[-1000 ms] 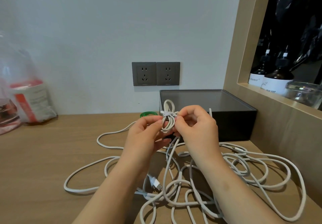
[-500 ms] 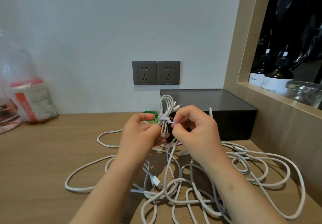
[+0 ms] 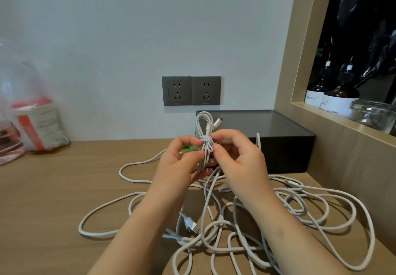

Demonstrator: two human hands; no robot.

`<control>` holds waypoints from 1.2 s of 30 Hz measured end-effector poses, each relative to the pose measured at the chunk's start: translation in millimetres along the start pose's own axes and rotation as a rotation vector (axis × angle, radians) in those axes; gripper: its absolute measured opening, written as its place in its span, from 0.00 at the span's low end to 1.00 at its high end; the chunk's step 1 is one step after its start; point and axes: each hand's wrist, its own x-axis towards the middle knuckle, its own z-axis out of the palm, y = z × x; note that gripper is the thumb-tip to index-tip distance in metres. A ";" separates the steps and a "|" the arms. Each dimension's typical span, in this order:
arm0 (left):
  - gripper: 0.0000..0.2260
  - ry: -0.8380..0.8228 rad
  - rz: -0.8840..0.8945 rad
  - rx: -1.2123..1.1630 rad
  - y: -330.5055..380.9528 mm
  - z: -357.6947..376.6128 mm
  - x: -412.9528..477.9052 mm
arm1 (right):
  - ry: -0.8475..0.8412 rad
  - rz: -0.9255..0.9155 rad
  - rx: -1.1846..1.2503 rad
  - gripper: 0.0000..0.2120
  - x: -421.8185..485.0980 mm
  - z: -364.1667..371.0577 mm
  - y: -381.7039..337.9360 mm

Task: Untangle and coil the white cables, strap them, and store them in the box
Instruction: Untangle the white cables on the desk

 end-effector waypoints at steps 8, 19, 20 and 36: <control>0.03 0.048 0.079 0.181 -3.3 1.0 -1.3 | 0.119 -0.286 -0.386 0.10 1.0 4.9 12.6; 0.02 -0.016 0.148 0.314 -1.9 1.0 -3.6 | 0.146 -0.383 -0.538 0.12 1.6 4.3 15.5; 0.02 -0.019 0.148 0.314 -2.2 -0.2 -3.4 | 0.124 -0.367 -0.511 0.12 2.4 3.6 15.2; 0.04 -0.070 0.192 0.253 0.3 -1.4 -5.0 | 0.191 -0.213 -0.341 0.02 -1.4 7.3 9.9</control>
